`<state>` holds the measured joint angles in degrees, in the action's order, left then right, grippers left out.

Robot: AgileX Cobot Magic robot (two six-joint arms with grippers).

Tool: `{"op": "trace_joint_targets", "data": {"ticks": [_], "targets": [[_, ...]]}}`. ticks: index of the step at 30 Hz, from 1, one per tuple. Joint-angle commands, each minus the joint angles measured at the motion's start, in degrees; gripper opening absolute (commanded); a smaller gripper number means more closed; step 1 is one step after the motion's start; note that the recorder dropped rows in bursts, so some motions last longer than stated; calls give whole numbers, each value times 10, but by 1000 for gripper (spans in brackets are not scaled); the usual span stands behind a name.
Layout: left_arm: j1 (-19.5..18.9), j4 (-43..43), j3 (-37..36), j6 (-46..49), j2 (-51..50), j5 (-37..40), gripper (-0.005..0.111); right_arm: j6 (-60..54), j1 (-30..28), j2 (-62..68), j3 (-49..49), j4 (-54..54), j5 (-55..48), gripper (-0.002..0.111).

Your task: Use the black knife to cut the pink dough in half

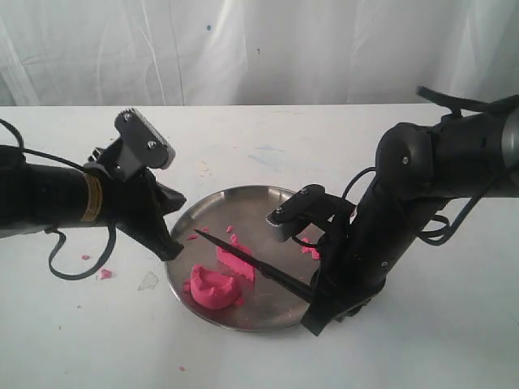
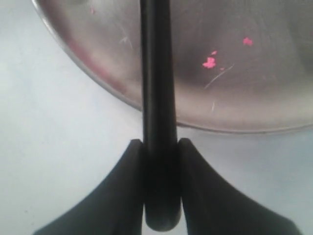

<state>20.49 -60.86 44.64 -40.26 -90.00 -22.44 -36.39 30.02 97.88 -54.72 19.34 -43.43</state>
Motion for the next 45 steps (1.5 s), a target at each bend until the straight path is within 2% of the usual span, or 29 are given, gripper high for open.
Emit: {"op": "trace_joint_targets", "data": {"ticks": [1,10,19,26,45], "targets": [[2,-1,1,-16,91,17,0,40,-3,-31,0,0,-31,0],[2,-1,1,-30,218,92,0,72,-3,-13,2,12,0,0],[2,0,1,-30,223,132,0,51,-1,-3,2,20,-1,0],[2,0,1,-30,223,134,0,4,25,-3,2,36,-1,0],[2,3,1,-30,223,134,0,47,31,26,1,17,-13,0]]}}
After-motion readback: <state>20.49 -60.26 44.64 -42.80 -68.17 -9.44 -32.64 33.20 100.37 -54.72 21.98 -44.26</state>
